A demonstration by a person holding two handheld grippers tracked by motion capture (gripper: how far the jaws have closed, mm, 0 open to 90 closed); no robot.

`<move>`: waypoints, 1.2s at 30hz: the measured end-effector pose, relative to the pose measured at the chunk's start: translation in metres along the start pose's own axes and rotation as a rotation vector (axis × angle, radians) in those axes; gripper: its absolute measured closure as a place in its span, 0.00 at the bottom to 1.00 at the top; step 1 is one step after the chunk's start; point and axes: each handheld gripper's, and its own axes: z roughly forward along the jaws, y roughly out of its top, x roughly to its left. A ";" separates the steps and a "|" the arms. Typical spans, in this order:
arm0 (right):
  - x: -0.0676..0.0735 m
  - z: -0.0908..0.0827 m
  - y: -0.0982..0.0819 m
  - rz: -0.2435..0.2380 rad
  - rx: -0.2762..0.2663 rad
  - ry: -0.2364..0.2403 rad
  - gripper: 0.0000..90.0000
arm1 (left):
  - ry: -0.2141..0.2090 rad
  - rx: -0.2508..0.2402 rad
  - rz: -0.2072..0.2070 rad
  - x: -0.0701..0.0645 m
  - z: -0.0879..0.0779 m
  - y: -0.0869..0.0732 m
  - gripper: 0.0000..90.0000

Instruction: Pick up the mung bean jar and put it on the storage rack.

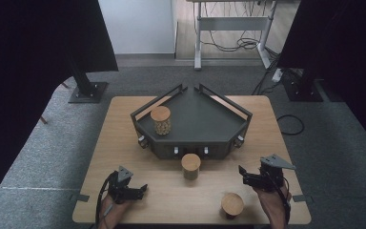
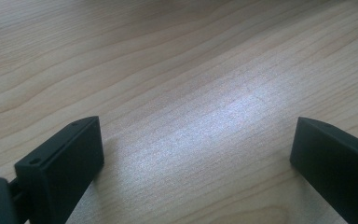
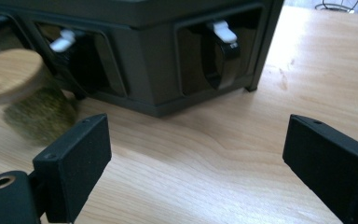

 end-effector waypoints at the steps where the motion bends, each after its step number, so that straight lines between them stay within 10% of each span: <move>1: 0.002 -0.002 0.001 -0.003 -0.006 0.001 0.08 | 0.000 0.000 0.000 0.000 0.000 0.000 0.03; 36: 0.054 -0.008 0.027 -0.071 -0.077 0.051 0.09 | -0.001 0.000 0.000 0.000 -0.001 -0.001 0.03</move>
